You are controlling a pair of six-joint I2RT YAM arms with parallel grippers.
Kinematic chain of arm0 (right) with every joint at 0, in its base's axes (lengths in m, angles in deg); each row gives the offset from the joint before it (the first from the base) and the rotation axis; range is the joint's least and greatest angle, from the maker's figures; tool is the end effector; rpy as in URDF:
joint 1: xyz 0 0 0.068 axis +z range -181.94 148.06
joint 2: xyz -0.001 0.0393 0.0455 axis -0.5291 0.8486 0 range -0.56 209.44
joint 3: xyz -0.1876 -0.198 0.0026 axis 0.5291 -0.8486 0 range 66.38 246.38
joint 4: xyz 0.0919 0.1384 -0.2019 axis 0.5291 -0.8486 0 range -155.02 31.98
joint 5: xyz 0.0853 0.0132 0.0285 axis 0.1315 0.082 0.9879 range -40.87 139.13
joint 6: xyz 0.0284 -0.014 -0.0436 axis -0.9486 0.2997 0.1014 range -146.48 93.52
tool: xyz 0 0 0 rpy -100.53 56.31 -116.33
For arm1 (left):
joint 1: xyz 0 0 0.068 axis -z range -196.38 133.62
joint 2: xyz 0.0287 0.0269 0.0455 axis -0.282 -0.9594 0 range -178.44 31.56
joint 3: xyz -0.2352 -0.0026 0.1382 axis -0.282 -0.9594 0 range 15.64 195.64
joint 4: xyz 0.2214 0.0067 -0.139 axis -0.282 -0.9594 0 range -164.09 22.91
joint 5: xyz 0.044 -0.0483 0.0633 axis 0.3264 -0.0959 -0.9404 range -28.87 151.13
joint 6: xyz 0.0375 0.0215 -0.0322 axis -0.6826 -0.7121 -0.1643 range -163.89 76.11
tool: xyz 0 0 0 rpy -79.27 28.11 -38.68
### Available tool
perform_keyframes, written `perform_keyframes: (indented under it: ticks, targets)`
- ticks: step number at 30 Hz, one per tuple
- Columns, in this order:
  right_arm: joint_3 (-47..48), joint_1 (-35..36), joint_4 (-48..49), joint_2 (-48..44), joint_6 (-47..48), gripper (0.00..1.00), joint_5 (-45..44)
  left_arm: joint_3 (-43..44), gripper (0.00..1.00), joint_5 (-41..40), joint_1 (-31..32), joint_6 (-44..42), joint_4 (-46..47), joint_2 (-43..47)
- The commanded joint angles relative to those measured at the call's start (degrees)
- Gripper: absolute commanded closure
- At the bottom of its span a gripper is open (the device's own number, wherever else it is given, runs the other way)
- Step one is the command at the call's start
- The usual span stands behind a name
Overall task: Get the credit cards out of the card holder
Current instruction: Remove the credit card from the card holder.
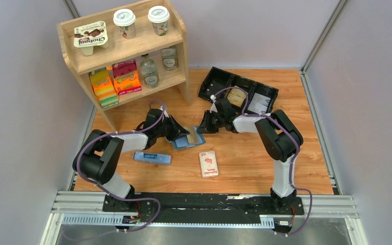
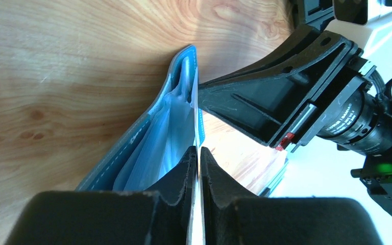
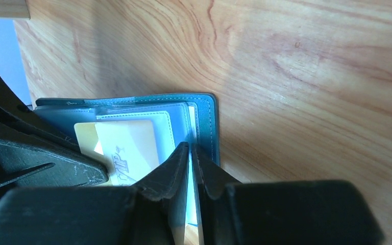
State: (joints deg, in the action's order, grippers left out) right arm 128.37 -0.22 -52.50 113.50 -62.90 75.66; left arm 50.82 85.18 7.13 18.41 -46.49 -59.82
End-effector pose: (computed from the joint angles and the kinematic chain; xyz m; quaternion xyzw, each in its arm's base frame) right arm 0.3304 0.2229 0.1214 -0.0478 0.9069 0.3784 0.1790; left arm 0.2686 -0.1326 0.1452 -0.1991 0.8522 -0.4400 0.2013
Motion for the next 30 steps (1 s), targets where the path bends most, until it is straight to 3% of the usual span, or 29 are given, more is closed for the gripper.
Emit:
perform_keyframes:
  ticks: [1,14,19,21,22,25,30]
  targets:
    - [-0.9,0.9,-5.0,4.2,2.0,0.84,-4.8,0.9,0.87,-0.8,-0.6,-3.4,-4.8,3.9]
    - [-0.6,0.9,-5.3,4.9,2.2,0.84,-5.4,3.3,0.89,-7.8,-2.1,-13.3,-25.9,10.4]
    - [-0.4,0.8,-5.2,5.1,2.3,0.84,-5.1,2.2,0.92,-6.7,-2.4,-13.2,-24.5,10.3]
    - [-0.3,0.8,-5.2,5.1,2.2,0.84,-5.0,2.3,0.85,-5.1,-2.3,-12.3,-22.8,9.5]
    - [-0.3,0.9,-5.2,5.2,2.2,0.84,-5.0,2.4,0.73,-4.7,-2.3,-11.9,-22.0,9.2]
    - [-0.4,0.8,-5.2,5.2,2.2,0.84,-5.1,2.0,0.55,-2.0,-2.4,-9.0,-15.8,7.4]
    - [-0.4,0.8,-5.1,5.1,2.2,0.84,-5.0,1.4,0.49,-0.6,-2.4,-5.6,-11.0,3.0]
